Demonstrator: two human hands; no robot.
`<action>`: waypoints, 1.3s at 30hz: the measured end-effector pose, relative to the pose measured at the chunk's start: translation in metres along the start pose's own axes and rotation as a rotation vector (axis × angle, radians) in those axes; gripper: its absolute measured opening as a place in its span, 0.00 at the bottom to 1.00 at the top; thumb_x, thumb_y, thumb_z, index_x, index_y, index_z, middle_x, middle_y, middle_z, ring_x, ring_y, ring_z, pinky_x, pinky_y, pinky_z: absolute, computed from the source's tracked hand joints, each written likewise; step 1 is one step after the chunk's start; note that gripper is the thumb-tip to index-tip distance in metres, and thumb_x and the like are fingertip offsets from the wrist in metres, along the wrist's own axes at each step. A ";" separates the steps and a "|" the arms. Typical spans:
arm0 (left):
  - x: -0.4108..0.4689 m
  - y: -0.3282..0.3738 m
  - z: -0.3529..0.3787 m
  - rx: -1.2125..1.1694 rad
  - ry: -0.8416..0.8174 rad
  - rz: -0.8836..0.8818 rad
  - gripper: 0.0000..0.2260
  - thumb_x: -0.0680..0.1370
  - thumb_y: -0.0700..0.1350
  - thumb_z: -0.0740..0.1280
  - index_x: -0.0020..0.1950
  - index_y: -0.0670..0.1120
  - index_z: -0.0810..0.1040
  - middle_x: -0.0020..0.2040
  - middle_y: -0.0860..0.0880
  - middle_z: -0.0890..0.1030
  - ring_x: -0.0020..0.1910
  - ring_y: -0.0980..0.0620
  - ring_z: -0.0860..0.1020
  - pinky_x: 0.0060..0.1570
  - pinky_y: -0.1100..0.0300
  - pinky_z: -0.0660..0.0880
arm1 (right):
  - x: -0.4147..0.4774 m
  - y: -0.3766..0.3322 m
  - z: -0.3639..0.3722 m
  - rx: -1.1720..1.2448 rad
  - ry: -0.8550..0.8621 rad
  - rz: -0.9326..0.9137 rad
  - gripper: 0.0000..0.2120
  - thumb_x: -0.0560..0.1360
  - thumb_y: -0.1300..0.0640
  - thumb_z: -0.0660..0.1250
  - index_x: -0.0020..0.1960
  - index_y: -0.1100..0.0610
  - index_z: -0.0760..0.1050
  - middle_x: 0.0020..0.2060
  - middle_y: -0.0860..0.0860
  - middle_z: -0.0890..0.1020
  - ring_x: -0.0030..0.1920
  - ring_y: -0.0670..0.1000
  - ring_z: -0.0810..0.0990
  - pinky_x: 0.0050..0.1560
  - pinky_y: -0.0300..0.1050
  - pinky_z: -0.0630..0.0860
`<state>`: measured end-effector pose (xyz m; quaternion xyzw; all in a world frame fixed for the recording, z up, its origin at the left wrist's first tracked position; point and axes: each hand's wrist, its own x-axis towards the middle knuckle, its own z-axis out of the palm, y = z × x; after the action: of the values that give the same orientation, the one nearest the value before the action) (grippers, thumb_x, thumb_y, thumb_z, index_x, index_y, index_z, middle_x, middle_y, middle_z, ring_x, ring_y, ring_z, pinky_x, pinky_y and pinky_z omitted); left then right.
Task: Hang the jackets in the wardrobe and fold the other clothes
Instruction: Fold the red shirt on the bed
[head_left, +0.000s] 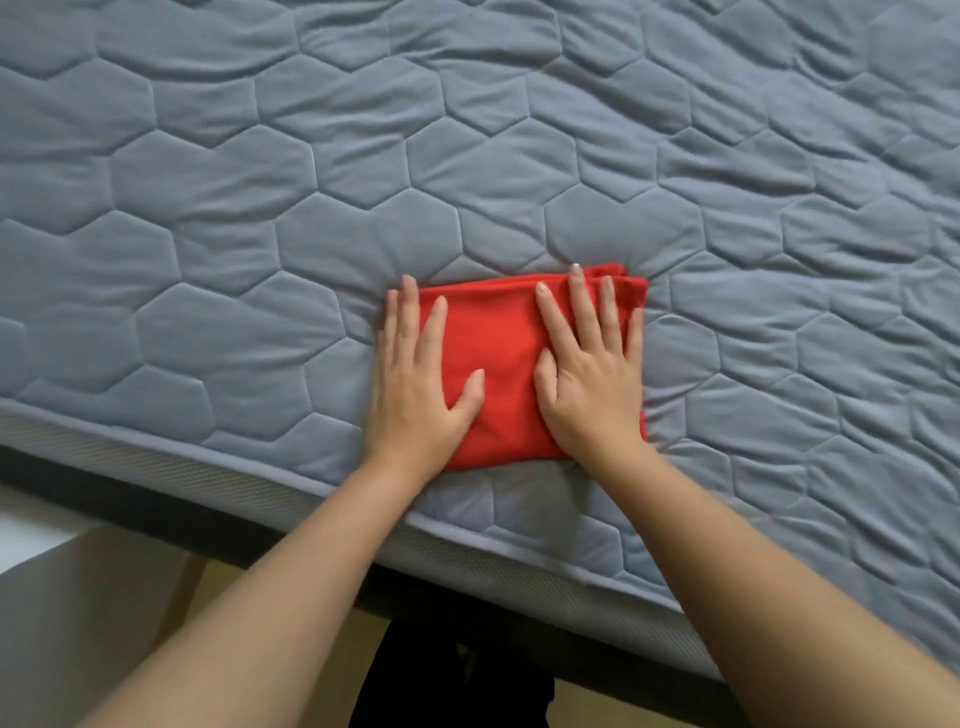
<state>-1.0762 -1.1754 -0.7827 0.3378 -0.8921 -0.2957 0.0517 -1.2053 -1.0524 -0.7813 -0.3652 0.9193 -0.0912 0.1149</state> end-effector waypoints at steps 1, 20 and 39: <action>-0.005 -0.003 -0.005 -0.180 0.087 -0.116 0.32 0.74 0.52 0.65 0.75 0.42 0.61 0.77 0.41 0.57 0.75 0.46 0.58 0.73 0.55 0.57 | -0.007 0.003 -0.005 0.099 0.025 0.187 0.31 0.75 0.50 0.55 0.77 0.49 0.55 0.77 0.51 0.56 0.77 0.53 0.55 0.73 0.61 0.51; -0.083 0.120 -0.257 -1.121 -0.055 -0.844 0.12 0.76 0.46 0.69 0.58 0.47 0.76 0.49 0.47 0.83 0.43 0.52 0.82 0.41 0.59 0.78 | -0.059 -0.056 -0.265 1.367 -0.450 0.686 0.09 0.74 0.52 0.69 0.53 0.54 0.77 0.41 0.50 0.85 0.37 0.48 0.83 0.39 0.44 0.78; -0.545 0.302 -0.557 -1.156 1.215 -0.539 0.22 0.70 0.55 0.68 0.61 0.45 0.78 0.56 0.47 0.83 0.56 0.49 0.81 0.56 0.52 0.76 | -0.345 -0.334 -0.570 1.313 -0.933 -0.463 0.07 0.77 0.49 0.65 0.51 0.51 0.78 0.43 0.49 0.86 0.42 0.49 0.85 0.37 0.43 0.81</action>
<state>-0.6685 -0.9249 -0.0977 0.5568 -0.3112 -0.4722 0.6084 -0.9029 -1.0048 -0.1019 -0.4038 0.4396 -0.4689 0.6510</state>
